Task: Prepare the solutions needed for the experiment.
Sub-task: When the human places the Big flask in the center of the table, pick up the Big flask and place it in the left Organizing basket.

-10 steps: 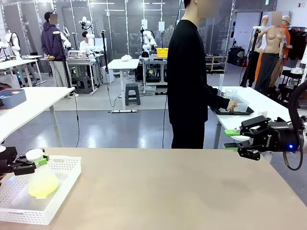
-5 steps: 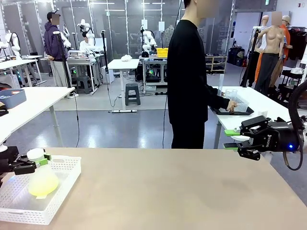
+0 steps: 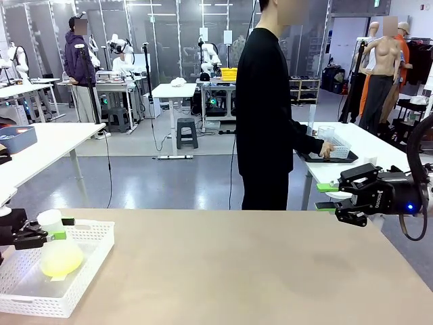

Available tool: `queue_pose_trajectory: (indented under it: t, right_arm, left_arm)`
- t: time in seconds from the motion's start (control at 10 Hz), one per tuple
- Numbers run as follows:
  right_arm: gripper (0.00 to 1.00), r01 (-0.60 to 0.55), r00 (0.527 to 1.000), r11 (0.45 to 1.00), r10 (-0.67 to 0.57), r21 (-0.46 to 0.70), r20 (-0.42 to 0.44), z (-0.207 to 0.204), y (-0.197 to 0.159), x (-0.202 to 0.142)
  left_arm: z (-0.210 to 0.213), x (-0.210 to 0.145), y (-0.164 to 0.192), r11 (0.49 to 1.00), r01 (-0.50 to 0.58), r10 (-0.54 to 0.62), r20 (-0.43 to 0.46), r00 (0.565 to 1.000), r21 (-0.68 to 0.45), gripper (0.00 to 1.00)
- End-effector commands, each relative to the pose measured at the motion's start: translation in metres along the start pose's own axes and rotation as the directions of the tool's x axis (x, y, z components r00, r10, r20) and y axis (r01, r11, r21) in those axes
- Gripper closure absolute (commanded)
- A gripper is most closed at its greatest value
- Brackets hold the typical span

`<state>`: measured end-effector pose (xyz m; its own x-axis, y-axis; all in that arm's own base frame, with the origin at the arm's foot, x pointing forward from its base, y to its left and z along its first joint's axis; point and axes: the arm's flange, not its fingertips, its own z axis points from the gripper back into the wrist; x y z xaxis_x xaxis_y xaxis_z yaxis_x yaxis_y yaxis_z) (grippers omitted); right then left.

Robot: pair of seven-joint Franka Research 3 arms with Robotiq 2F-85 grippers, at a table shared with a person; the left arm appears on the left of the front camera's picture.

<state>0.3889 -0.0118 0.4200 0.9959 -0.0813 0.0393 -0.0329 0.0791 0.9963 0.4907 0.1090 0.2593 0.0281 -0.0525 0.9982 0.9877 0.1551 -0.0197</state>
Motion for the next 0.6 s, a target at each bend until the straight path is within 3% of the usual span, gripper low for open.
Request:
queue_pose_trajectory:
  t: [0.0,0.4,0.5]
  right_arm:
    - [0.54,-0.016,1.0,1.0,0.016,0.005,-0.001,0.0001,-0.0003,-0.0003]
    - [0.54,-0.016,1.0,1.0,0.016,0.005,-0.001,0.0001,-0.0003,-0.0003]
    - [0.54,-0.016,1.0,1.0,0.016,0.005,-0.001,0.0001,-0.0003,-0.0003]
  left_arm:
    - [0.0105,-0.001,0.0025,0.999,-0.024,0.024,-0.024,0.999,-0.024,0.0]
    - [0.0122,0.0028,0.0057,0.996,-0.072,0.072,0.004,0.997,0.045,0.0]
    - [0.0099,-0.0031,-0.002,1.0,-0.011,0.011,-0.012,1.0,0.006,0.0]
